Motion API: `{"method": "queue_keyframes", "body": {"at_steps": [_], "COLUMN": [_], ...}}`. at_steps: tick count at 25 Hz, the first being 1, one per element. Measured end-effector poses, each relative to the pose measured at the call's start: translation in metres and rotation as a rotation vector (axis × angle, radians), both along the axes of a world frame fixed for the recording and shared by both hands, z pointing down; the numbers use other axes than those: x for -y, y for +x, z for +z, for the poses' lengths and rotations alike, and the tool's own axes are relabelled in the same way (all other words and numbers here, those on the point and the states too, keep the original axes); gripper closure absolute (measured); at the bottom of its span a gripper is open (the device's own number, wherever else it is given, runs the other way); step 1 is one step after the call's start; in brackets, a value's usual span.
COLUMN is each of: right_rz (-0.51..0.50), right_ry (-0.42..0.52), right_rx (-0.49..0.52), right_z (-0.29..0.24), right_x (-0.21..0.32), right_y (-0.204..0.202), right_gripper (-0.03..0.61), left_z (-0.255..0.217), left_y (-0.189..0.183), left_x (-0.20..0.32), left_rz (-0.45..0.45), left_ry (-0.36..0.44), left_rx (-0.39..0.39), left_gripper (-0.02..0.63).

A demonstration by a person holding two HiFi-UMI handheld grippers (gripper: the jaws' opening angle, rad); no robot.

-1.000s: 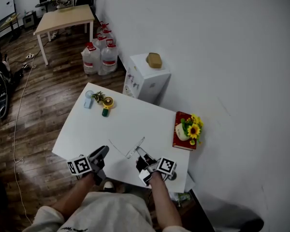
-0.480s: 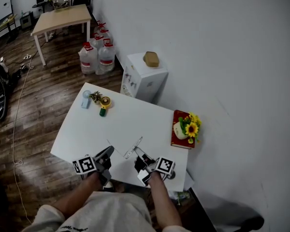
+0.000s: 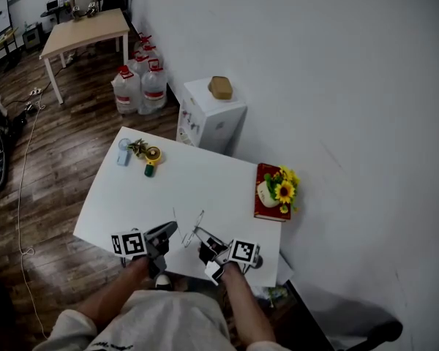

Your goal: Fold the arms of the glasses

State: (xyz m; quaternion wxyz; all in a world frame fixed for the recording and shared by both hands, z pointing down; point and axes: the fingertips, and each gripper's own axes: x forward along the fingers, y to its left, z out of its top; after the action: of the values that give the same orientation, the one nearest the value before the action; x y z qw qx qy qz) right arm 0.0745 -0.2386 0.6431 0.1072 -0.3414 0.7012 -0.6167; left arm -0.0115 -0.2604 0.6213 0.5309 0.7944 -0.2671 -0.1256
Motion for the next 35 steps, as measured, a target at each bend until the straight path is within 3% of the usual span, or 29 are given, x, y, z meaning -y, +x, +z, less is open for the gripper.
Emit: {"method": "queue_keyframes", "body": {"at_steps": [6, 7, 10, 12, 18, 19, 22, 24, 26, 30, 32, 35], "right_rz": [-0.027, -0.047, -0.158, -0.187, -0.176, -0.155, -0.032, 0.007, 0.004, -0.019, 0.044, 0.114], "right_ry": [-0.020, 0.030, 0.309, 0.382, 0.354, 0.308, 0.030, -0.019, 0.060, 0.299, 0.261, 0.248], "right_rx": [0.008, 0.016, 0.033, 0.037, 0.028, 0.027, 0.031, 0.035, 0.031, -0.007, -0.044, -0.106], "right_z": [0.001, -0.005, -0.033, -0.040, -0.036, -0.032, -0.003, 0.002, -0.004, -0.027, -0.021, -0.020], "right_x": [-0.013, -0.011, 0.001, 0.002, -0.004, -0.007, -0.022, -0.023, -0.015, 0.004, 0.006, 0.007], "right_y": [-0.003, -0.005, -0.014, -0.015, -0.011, -0.009, 0.004, 0.009, 0.012, 0.017, 0.029, 0.041], "right_gripper": [0.569, 0.569, 0.569, 0.569, 0.569, 0.569, 0.569, 0.569, 0.568, 0.568, 0.568, 0.568], "left_z": [-0.002, -0.002, -0.001, -0.001, -0.003, -0.004, -0.007, -0.014, -0.018, -0.015, -0.017, -0.024], "left_y": [0.029, 0.033, 0.044, 0.049, 0.061, 0.062, 0.062, 0.060, 0.055, 0.036, 0.026, 0.014], "left_x": [-0.009, -0.011, -0.015, -0.018, -0.025, -0.026, -0.026, -0.025, -0.023, -0.009, -0.002, 0.005], "left_rz": [0.151, 0.174, 0.230, 0.257, 0.311, 0.314, 0.314, 0.313, 0.311, 0.262, 0.221, 0.176], "left_ry": [0.090, 0.097, 0.114, 0.122, 0.144, 0.160, 0.226, 0.278, 0.349, 0.539, 0.635, 0.700], "left_rx": [0.159, 0.177, 0.203, 0.213, 0.240, 0.251, 0.293, 0.314, 0.380, 0.647, 0.755, 0.820], "left_gripper": [0.607, 0.607, 0.607, 0.607, 0.607, 0.607, 0.604, 0.604, 0.604, 0.604, 0.604, 0.606]}}
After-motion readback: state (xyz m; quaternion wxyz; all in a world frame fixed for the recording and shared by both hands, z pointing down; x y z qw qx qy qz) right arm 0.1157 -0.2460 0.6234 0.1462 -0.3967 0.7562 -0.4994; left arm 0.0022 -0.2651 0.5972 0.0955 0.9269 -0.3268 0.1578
